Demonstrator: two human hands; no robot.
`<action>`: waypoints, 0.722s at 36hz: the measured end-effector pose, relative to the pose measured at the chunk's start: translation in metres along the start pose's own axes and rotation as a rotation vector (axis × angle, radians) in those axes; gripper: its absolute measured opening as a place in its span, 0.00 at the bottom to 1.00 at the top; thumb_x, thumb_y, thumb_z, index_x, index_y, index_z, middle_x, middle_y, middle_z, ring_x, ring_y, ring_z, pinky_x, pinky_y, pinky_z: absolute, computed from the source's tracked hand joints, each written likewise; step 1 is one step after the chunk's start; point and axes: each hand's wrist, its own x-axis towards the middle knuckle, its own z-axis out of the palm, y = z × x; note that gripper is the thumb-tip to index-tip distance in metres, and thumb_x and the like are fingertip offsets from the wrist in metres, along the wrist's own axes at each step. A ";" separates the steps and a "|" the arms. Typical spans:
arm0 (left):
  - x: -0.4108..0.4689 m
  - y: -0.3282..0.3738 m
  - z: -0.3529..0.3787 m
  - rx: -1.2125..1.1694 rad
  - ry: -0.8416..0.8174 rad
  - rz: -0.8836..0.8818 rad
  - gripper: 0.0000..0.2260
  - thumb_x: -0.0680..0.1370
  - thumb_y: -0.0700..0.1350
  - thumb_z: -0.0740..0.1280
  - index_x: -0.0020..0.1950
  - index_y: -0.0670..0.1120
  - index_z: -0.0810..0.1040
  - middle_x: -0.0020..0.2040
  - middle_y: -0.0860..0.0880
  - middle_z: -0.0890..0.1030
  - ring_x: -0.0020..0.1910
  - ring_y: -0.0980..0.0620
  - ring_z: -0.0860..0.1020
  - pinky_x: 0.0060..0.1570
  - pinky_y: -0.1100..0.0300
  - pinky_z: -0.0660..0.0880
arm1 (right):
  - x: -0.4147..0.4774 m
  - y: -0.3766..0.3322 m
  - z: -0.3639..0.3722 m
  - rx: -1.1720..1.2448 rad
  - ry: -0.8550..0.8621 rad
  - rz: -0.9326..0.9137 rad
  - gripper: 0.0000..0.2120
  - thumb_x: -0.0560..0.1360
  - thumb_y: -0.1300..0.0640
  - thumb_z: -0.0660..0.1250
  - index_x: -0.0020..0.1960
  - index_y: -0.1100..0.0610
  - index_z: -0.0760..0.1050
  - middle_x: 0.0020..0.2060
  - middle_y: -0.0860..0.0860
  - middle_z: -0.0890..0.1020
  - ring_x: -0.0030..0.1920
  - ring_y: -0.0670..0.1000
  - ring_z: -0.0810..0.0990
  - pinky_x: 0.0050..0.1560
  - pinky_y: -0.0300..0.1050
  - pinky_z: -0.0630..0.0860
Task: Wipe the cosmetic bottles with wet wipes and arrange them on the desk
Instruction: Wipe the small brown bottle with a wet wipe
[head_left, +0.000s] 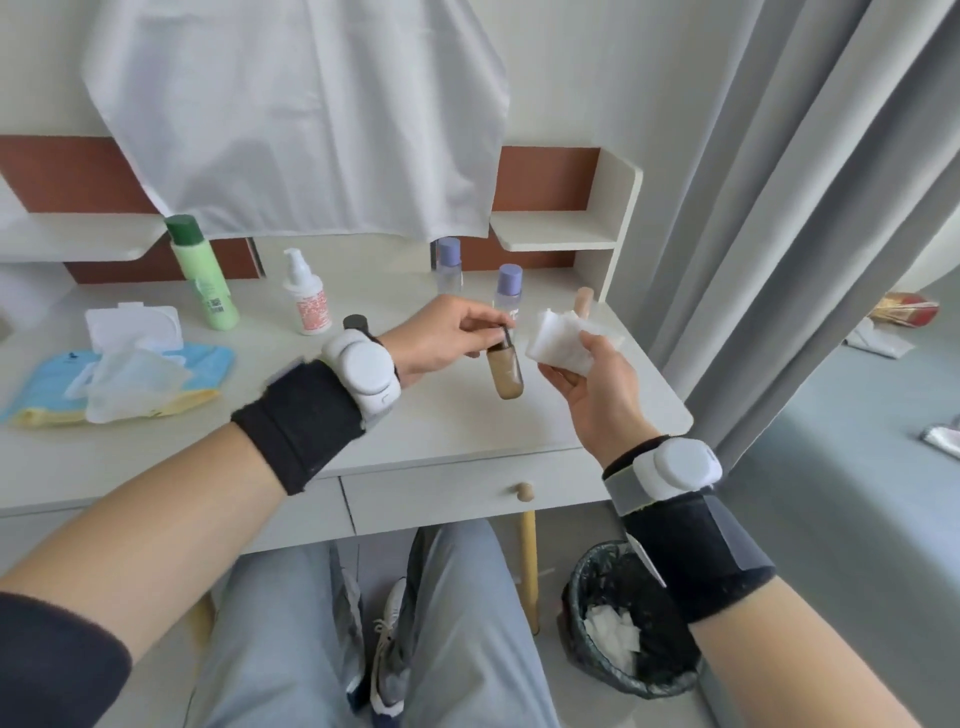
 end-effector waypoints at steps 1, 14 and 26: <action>-0.007 -0.001 -0.007 -0.024 -0.015 -0.013 0.10 0.80 0.37 0.64 0.60 0.44 0.79 0.47 0.51 0.82 0.46 0.60 0.78 0.45 0.70 0.73 | -0.001 0.005 0.008 -0.009 -0.014 -0.003 0.10 0.82 0.59 0.59 0.62 0.60 0.71 0.62 0.59 0.77 0.58 0.58 0.79 0.57 0.50 0.80; -0.051 -0.004 -0.084 -0.112 0.125 -0.022 0.08 0.80 0.40 0.65 0.57 0.44 0.80 0.44 0.51 0.83 0.39 0.63 0.80 0.42 0.72 0.75 | -0.029 0.048 0.102 0.134 -0.320 -0.069 0.12 0.84 0.56 0.54 0.66 0.52 0.69 0.62 0.60 0.79 0.58 0.55 0.81 0.60 0.45 0.76; -0.019 -0.002 -0.090 -0.292 0.163 -0.043 0.06 0.80 0.41 0.65 0.50 0.46 0.81 0.46 0.48 0.83 0.47 0.55 0.81 0.50 0.66 0.78 | -0.010 0.044 0.115 0.026 -0.278 -0.218 0.33 0.75 0.51 0.64 0.73 0.67 0.59 0.71 0.62 0.70 0.65 0.57 0.76 0.62 0.48 0.74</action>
